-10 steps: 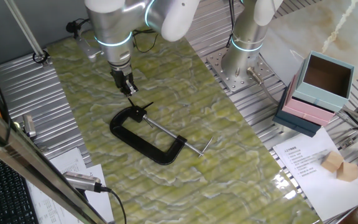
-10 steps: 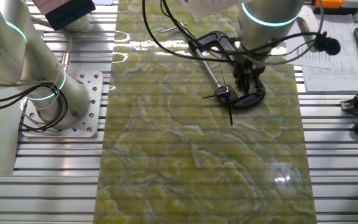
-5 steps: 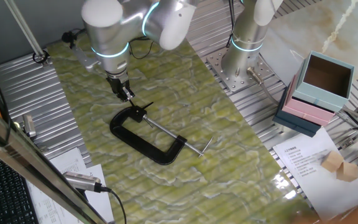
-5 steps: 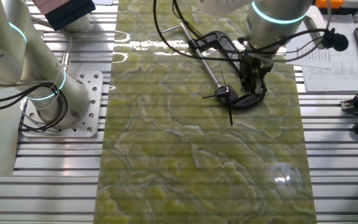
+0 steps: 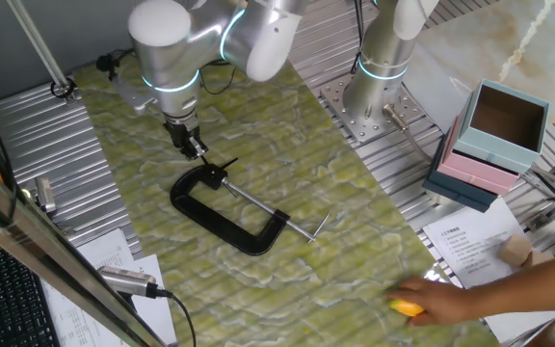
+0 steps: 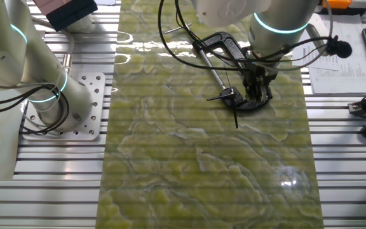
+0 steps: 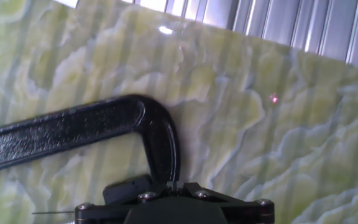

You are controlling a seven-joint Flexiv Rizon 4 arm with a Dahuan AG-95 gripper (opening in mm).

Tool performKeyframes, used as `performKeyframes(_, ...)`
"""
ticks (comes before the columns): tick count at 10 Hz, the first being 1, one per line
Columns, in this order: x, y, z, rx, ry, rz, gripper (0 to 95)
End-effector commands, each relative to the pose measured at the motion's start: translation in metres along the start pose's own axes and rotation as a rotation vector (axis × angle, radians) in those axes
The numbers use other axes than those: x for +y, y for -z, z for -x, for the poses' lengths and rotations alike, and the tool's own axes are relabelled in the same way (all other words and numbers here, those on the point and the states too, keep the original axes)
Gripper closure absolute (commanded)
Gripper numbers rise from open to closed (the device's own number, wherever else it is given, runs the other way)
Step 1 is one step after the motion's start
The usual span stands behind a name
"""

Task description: Turn the hands of a clock

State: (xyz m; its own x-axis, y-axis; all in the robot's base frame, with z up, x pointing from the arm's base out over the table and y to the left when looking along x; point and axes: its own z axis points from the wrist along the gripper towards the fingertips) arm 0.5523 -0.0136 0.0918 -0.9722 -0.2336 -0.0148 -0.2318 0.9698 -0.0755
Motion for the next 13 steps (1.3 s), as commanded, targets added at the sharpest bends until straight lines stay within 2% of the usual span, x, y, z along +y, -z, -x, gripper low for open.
performKeyframes(1, -0.006, 0.007, 0.014, -0.008, 0.020, 0.006, 95.0)
performKeyframes(4, -0.010, 0.013, 0.024, -0.009, 0.033, 0.010, 95.0)
performKeyframes(6, -0.010, 0.013, 0.024, -0.009, 0.039, 0.018, 95.0)
performKeyframes(10, -0.010, 0.008, 0.024, -0.006, 0.020, 0.013, 95.0)
performKeyframes(11, -0.010, 0.008, 0.024, -0.004, -0.007, 0.014, 95.0)
performKeyframes(12, -0.010, 0.008, 0.024, 0.010, -0.067, 0.013, 95.0)
performKeyframes(13, -0.010, 0.008, 0.024, 0.009, -0.108, 0.003, 95.0)
